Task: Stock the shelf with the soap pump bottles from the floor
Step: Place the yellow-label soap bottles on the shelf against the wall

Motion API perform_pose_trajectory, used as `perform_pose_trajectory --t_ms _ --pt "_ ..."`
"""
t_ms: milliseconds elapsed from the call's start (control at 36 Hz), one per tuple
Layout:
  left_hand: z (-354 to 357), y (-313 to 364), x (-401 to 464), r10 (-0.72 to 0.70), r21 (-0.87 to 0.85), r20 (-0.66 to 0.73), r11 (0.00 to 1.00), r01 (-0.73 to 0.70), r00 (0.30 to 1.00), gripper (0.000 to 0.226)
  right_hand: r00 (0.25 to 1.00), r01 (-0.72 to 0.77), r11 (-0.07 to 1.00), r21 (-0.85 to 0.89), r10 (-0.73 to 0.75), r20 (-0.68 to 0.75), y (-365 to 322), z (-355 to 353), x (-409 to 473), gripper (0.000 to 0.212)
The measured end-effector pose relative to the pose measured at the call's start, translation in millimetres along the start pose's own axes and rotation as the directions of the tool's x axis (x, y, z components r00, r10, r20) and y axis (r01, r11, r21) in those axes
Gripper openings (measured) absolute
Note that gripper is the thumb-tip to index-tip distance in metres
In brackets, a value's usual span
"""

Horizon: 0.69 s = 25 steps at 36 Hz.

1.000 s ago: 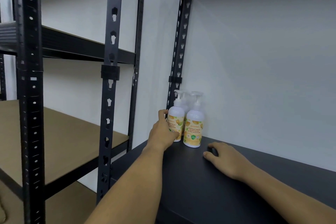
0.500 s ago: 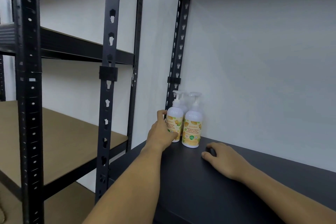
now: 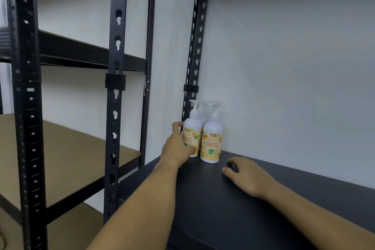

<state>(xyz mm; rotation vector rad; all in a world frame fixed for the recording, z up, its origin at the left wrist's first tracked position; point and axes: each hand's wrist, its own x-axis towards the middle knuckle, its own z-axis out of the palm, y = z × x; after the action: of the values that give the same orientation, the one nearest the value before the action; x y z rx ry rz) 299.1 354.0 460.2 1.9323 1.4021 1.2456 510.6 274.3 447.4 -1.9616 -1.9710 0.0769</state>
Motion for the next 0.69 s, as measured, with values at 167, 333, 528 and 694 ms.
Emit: perform_pose_trajectory --t_ms 167,333,528,694 --pt "-1.0 4.1 -5.9 -0.024 -0.006 0.02 1.0 0.024 1.0 0.084 1.0 -0.007 1.0 0.011 0.007 0.007 -3.7 -3.5 -3.8 0.048" --pt "-13.5 7.9 -17.3 -0.126 0.212 0.058 0.971 0.111 0.99 0.086 0.989 0.035 0.984 0.174 -0.009 -0.145 -17.6 -18.8 -5.3 0.069" --pt "-30.3 11.9 -52.0 -0.247 0.596 0.223 0.8 0.069 0.943 0.085 0.971 0.133 0.866 0.482 -0.015 -0.241 -57.3 -36.1 6.9 0.073" --pt "-30.7 10.1 -70.9 -0.255 0.682 0.312 0.731 -0.029 0.915 0.083 0.956 0.133 0.813 0.568 0.046 -0.289 -76.8 -21.6 15.3 0.08"
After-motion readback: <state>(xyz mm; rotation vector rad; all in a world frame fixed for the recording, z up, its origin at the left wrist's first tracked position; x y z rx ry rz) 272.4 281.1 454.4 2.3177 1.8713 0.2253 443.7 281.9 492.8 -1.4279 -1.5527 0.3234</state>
